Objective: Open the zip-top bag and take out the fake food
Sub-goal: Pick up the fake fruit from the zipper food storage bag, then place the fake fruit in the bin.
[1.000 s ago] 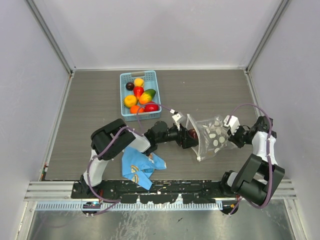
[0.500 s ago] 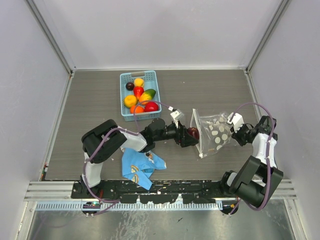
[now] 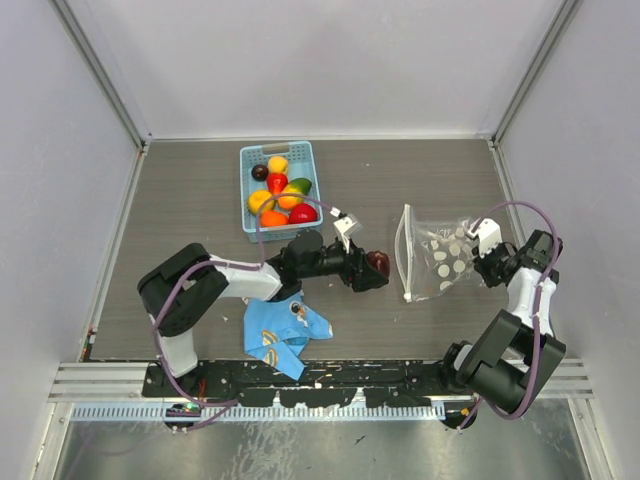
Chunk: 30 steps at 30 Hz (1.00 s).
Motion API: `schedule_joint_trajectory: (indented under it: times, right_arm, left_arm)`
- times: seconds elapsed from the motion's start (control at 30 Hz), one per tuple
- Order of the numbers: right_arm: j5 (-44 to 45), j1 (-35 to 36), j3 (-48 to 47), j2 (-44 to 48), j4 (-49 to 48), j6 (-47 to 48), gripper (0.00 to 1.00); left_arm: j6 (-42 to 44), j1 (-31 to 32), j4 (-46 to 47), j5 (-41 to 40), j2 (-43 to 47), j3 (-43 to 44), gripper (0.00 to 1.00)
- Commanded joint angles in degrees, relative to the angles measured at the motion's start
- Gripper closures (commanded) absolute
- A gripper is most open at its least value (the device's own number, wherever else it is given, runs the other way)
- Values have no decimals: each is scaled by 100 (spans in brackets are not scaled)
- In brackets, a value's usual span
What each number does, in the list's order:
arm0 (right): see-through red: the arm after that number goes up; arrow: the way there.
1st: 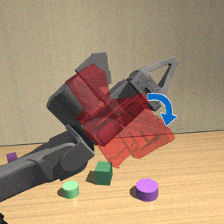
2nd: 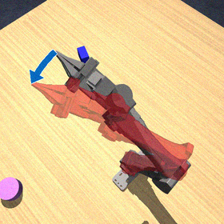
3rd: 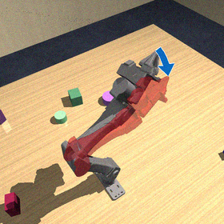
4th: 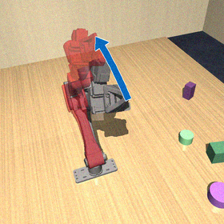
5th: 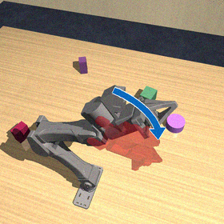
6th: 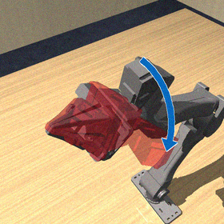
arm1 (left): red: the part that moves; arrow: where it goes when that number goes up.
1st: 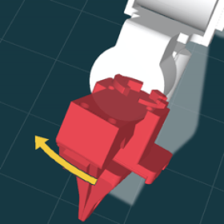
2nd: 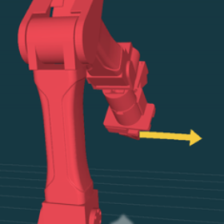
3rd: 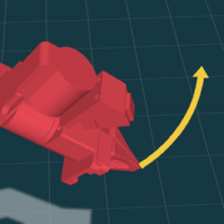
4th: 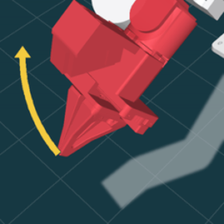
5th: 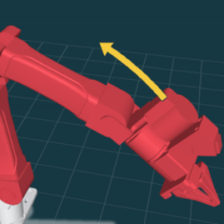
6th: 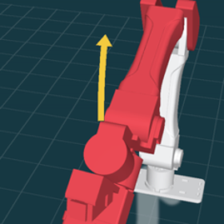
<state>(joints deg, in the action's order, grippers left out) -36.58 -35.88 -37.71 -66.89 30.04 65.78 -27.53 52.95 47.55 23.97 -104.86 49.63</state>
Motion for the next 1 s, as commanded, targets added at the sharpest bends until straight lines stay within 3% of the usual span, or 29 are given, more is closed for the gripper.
schedule_joint_trajectory:
  times: [0.0, 0.2, 0.6, 0.77, 0.97]
  right_arm:
    - [79, -108, -43, -30, -477, -567, 96]
    - [299, -229, -8, -30, -868, -1030, 85]
    - [565, -299, -11, 495, -1096, -1276, 33]
    - [279, -297, -479, 753, -554, -1227, 29]
    - [-733, -254, -1360, 933, 511, -1407, 29]
  left_arm:
    - [405, -72, -355, 93, 478, 21, 85]
    - [455, -200, -741, 64, 776, -10, 84]
    - [326, -695, -1839, 258, 1367, 135, 84]
    - [436, -976, -2444, 218, 1777, 149, 83]
    - [591, -1396, -3012, 255, 2214, 198, 83]
